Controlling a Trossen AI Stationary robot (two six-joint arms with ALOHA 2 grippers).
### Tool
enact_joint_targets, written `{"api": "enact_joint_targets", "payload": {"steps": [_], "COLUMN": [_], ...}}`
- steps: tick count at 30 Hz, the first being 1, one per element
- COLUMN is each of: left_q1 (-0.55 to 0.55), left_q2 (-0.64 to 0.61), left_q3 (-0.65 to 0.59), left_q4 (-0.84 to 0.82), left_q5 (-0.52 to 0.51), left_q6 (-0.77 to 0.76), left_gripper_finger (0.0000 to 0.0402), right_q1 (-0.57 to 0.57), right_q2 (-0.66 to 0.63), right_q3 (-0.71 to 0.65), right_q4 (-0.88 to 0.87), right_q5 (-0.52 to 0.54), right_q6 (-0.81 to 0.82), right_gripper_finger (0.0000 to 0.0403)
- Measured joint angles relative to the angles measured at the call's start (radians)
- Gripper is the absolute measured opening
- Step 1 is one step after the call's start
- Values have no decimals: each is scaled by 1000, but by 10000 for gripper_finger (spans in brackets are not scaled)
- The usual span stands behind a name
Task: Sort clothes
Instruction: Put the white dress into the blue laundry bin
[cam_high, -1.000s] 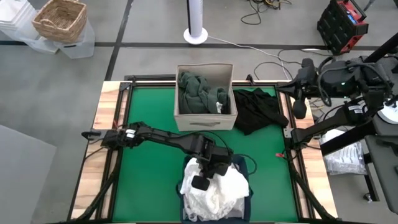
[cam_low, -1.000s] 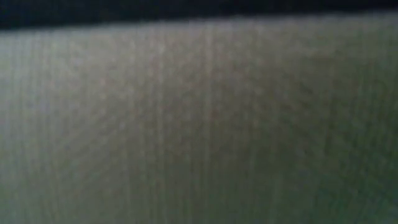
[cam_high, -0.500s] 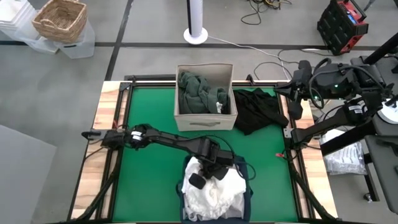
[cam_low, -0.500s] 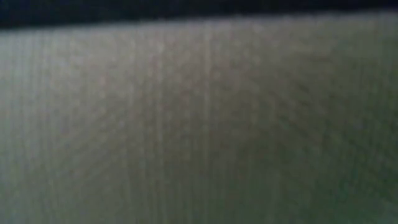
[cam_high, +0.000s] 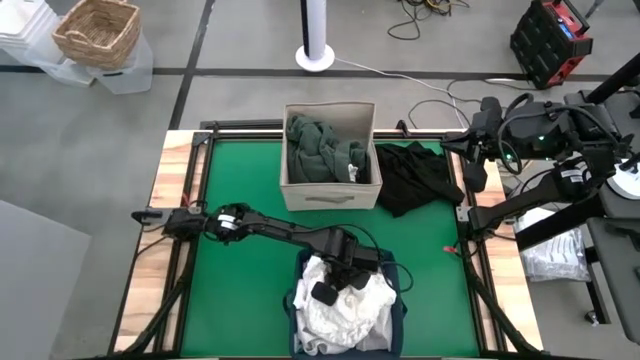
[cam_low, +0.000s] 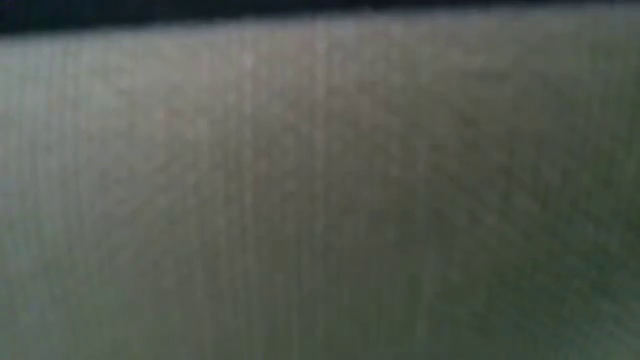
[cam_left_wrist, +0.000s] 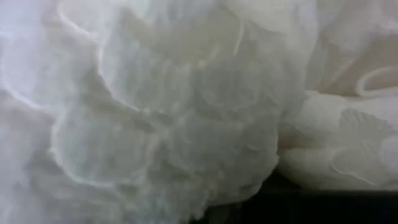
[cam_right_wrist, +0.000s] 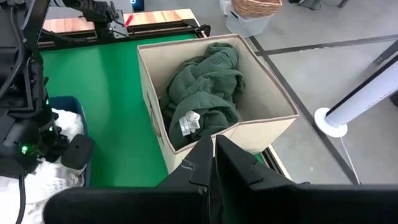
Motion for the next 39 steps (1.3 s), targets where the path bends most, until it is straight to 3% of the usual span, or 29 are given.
{"api": "enact_joint_targets", "payload": {"steps": [4, 13, 18, 35, 39], "left_q1": [0, 2, 1, -1, 1], "left_q2": [-14, -70, -140, -302, -344], "left_q3": [-1, 5, 6, 8, 9], "left_q4": [6, 2, -37, -51, -62], "left_q5": [6, 10, 13, 19, -57], "left_q6": [-23, -95, -106, -259, -263], "left_gripper_finger": [26, 174, 230, 239, 238], "right_q1": [0, 0, 0, 0, 0], "right_q2": [0, 0, 0, 0, 0], "right_q3": [0, 0, 0, 0, 0], "right_q4": [0, 0, 2, 31, 31], "right_q5": [9, 25, 25, 25, 25], "right_q6": [-9, -8, -5, -11, -10], "right_gripper_finger": [12, 12, 12, 12, 12]}}
